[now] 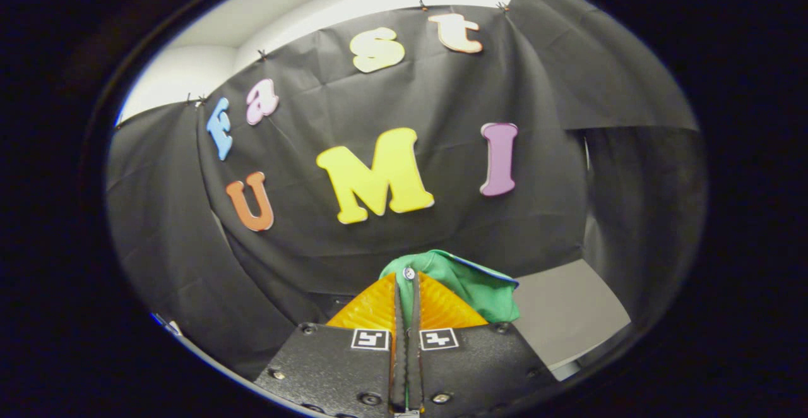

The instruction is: Put the clothes into the washing machine and then close the washing machine lid.

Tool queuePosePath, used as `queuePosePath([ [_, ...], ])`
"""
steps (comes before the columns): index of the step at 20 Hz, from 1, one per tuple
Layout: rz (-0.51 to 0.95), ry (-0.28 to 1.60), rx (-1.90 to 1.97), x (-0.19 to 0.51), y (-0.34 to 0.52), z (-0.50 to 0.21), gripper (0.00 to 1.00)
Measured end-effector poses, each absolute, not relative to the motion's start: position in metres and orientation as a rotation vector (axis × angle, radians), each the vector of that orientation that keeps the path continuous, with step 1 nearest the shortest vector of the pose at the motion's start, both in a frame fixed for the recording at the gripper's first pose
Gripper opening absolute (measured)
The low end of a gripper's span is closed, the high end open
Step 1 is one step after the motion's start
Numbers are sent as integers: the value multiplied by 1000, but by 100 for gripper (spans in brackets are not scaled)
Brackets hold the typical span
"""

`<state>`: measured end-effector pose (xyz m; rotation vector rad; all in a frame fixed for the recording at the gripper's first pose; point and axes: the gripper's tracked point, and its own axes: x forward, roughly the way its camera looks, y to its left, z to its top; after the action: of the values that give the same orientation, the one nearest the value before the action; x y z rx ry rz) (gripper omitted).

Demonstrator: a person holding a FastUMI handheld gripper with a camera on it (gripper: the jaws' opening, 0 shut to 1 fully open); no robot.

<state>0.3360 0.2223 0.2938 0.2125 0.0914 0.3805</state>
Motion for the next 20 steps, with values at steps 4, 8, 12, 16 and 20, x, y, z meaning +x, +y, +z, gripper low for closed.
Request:
queuePosePath([
  [4,429,35,190,315,263,321,5],
  [8,495,26,184,305,314,327,5],
  [12,541,72,169,315,360,308,5],
  [16,575,172,173,341,399,262,5],
  [20,578,282,162,382,428,208,5],
])
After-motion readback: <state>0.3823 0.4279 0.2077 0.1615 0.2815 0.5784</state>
